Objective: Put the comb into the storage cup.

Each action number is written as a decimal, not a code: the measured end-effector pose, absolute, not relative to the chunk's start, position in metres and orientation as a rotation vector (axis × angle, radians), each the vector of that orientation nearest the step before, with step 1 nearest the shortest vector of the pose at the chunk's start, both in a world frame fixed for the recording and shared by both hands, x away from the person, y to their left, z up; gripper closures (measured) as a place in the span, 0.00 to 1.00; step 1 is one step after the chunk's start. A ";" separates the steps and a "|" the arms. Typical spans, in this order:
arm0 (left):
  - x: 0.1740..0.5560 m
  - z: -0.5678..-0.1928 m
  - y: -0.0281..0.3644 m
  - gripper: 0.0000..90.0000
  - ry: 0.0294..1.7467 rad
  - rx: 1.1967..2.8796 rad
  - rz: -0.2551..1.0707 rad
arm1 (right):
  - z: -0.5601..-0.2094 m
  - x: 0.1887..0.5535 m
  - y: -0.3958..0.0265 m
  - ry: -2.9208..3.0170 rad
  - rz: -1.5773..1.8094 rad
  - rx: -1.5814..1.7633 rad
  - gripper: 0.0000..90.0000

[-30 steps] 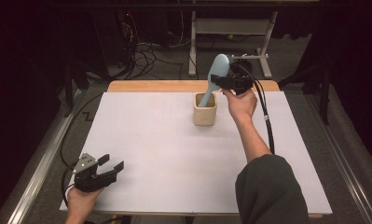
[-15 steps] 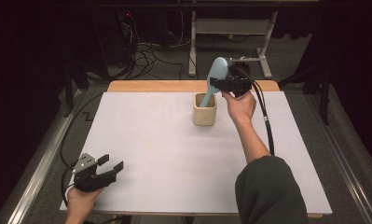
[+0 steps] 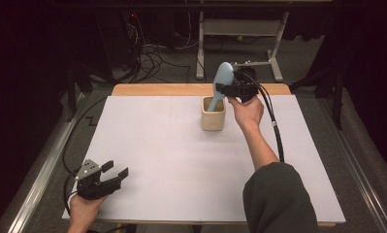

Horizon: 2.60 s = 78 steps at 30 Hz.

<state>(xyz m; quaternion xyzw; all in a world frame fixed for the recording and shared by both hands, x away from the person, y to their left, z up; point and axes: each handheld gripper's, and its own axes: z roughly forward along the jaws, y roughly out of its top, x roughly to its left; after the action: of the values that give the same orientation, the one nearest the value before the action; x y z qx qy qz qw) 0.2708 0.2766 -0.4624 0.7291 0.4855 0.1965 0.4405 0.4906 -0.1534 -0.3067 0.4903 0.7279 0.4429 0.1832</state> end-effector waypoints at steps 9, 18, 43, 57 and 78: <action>0.271 -0.462 0.277 0.37 1.205 1.808 0.490 | -0.310 0.490 -0.152 2.064 1.249 1.385 0.58; 0.271 -0.463 0.277 0.37 1.203 1.808 0.492 | -0.318 0.491 -0.157 2.060 1.251 1.406 0.58; 0.270 -0.462 0.277 0.37 1.200 1.806 0.493 | -0.327 0.492 -0.152 2.085 1.209 1.415 0.58; 0.270 -0.462 0.277 0.37 1.199 1.807 0.492 | -0.334 0.494 -0.147 2.115 1.168 1.415 0.57; 0.271 -0.462 0.276 0.37 1.198 1.810 0.490 | -0.340 0.495 -0.145 2.127 1.154 1.425 0.57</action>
<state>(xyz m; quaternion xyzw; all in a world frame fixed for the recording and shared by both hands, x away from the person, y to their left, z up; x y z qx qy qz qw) 0.2706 0.2763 -0.4621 0.7295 0.4830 0.1975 0.4421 0.4955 -0.1453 -0.3395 0.5004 0.7469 0.4051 0.1660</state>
